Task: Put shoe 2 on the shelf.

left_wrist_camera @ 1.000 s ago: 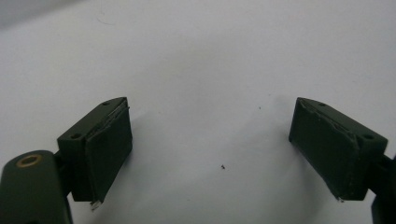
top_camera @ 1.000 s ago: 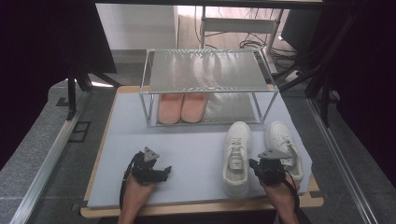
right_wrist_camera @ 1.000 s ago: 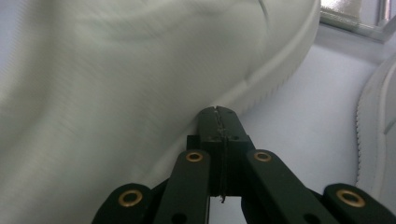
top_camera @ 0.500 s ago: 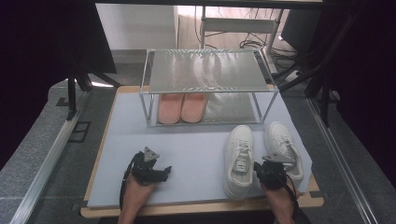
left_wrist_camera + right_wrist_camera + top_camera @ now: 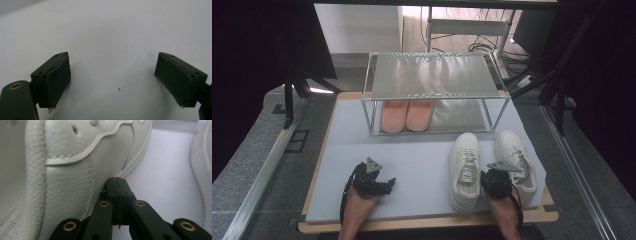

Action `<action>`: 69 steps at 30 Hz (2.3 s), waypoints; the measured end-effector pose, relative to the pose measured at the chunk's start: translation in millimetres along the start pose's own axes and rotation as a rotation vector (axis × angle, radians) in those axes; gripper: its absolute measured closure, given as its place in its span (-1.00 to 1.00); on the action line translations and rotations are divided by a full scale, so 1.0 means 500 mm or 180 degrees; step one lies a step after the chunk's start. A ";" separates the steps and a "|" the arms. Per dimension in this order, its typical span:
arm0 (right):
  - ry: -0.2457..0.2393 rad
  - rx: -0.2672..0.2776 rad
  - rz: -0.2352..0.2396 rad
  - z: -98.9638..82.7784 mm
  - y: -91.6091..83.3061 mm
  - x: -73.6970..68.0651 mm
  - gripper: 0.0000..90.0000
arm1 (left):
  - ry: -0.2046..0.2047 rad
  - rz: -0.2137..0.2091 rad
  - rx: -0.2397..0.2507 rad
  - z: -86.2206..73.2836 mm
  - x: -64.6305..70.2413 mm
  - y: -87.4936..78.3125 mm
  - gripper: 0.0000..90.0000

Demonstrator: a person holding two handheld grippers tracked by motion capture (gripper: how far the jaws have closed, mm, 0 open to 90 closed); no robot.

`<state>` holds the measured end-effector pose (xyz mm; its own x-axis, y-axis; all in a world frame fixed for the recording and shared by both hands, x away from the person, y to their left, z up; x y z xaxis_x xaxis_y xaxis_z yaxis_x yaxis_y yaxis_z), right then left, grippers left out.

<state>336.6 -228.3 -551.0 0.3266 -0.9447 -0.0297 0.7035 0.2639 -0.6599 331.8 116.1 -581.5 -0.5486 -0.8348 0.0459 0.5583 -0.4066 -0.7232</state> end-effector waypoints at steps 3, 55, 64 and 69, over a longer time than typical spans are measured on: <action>-0.0017 0.0015 0.0041 0.007 0.010 -0.010 1.00 | 0.0000 -0.0001 0.0001 0.000 0.000 0.000 -0.70; -0.0627 -0.0101 0.1062 0.109 0.154 -0.130 1.00 | 0.0000 -0.0001 -0.0001 0.000 0.000 0.000 -0.70; -0.0801 -0.0098 0.1210 0.114 0.156 -0.150 1.00 | 0.0005 0.0001 0.0000 0.000 0.000 0.000 -0.70; -0.0739 -0.0104 0.1125 0.120 0.126 -0.124 0.89 | 0.0005 0.0001 0.0000 0.000 0.000 0.000 -0.70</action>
<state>398.4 -141.3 -545.7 0.6802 -0.7274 -0.0910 0.5036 0.5539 -0.6630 331.6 116.1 -581.5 -0.5494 -0.8344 0.0444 0.5586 -0.4063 -0.7231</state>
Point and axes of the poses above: each handheld gripper's, and its own axes: y roughly forward along the jaws, z roughly out of its top, x roughly to its right, the point moved 8 cm from there along y, roughly forward along the jaws, and after that the axes turned 2 degrees about -z, right-handed, at the moved point
